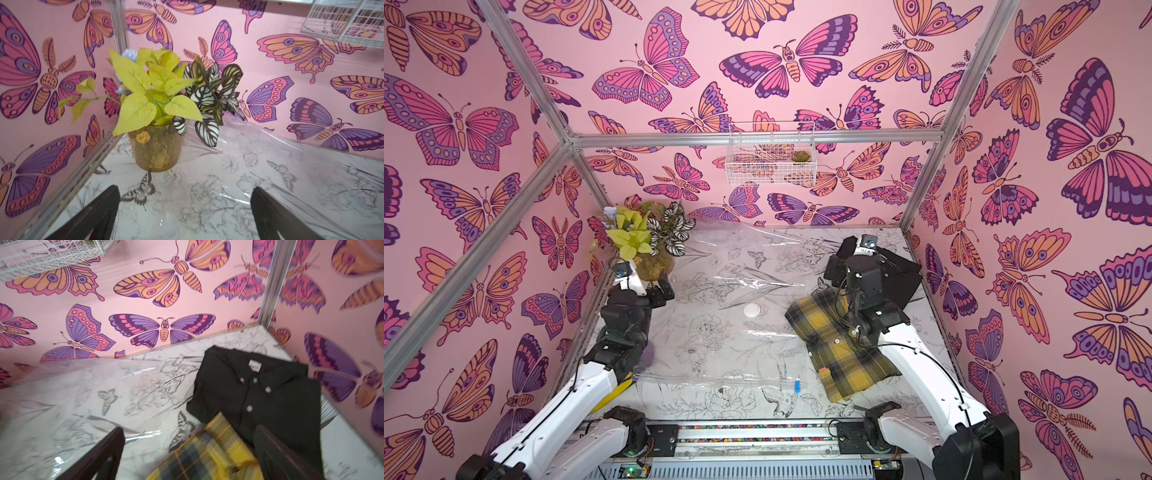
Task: Place the folded shirt into the vacuum bag
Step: Adjust the vacuum bag at the center of the board.
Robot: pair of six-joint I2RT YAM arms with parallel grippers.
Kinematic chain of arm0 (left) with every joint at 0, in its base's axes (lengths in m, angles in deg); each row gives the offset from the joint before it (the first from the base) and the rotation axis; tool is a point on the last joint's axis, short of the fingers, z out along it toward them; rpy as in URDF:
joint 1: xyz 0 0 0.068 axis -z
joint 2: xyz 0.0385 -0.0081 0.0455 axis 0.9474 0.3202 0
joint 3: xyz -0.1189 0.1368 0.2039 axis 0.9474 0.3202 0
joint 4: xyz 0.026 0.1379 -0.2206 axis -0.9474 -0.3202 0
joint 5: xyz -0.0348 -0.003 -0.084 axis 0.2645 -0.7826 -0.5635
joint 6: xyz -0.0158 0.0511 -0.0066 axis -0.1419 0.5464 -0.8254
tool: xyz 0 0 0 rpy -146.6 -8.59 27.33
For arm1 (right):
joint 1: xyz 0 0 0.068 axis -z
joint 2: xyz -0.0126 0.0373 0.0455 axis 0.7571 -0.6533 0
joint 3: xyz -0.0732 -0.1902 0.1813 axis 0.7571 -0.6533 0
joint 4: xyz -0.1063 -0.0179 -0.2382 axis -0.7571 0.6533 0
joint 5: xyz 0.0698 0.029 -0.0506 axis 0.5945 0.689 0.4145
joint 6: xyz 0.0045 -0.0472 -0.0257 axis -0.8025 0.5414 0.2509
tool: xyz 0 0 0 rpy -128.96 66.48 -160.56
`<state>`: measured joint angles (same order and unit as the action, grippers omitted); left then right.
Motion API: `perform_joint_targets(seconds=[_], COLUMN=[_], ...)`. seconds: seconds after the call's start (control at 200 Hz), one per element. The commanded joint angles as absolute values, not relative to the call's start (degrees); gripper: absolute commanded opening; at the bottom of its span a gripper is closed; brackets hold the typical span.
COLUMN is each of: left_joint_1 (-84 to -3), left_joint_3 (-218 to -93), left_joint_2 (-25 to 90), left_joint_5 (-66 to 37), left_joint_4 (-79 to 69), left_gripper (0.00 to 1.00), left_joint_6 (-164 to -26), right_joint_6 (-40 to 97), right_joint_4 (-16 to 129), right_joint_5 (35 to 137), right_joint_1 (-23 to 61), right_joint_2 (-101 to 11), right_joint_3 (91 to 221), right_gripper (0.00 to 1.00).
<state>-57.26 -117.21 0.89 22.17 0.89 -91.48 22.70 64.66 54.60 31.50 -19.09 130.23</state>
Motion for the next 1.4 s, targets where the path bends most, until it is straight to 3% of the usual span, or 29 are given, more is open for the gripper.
perform_joint_targets(seconds=[0.0,0.095,0.175,0.305,0.496,0.586,0.701,0.856,0.956,1.397], left_joint_1=[-57.5,-57.9,-59.1,-59.1,-53.9,-49.3,-45.9,-43.0,-41.8,-40.0], left_joint_3=[-123.4,-125.8,-125.6,-131.1,-132.2,-131.8,-131.4,-131.0,-130.9,-130.6], left_joint_2=[1.8,2.2,1.2,4.4,11.2,14.7,18.7,24.5,26.8,32.8], left_joint_5=[18.9,11.7,3.3,-1.2,-10.5,-9.3,-10.4,-11.9,-13.1,-14.7], left_joint_4=[-20.9,-23.0,-21.3,-29.7,-33.9,-33.2,-31.9,-31.2,-30.6,-27.8], left_gripper=[1.0,1.0,0.98,0.88,0.8,0.8,0.79,0.8,0.8,0.8], left_joint_6=[-100.6,-102.4,-99.9,-99.8,-104.1,-105.9,-106.3,-105.8,-106.5,-108.4], right_joint_6=[12.8,8.7,6.9,5.0,2.4,-1.2,-4.2,-6.0,-6.5,-2.2], right_joint_4=[72.7,73.0,75.1,86.5,89.7,86.2,80.2,80.7,82.2,79.6], right_joint_5=[73.4,79.3,81.7,81.1,72.5,76.3,80.8,81.9,80.5,86.2], right_joint_1=[34.8,35.5,35.4,34.9,19.5,17.5,17.0,15.3,15.0,20.8], right_joint_2=[-19.8,-20.4,-20.9,-23.7,-30.0,-34.4,-39.0,-43.0,-43.3,-56.4], right_joint_3=[128.9,128.9,129.4,132.2,133.2,131.7,128.9,127.8,126.7,130.5], right_gripper=[0.99,0.98,0.89,0.72,0.62,0.45,0.3,0.31,0.38,0.5])
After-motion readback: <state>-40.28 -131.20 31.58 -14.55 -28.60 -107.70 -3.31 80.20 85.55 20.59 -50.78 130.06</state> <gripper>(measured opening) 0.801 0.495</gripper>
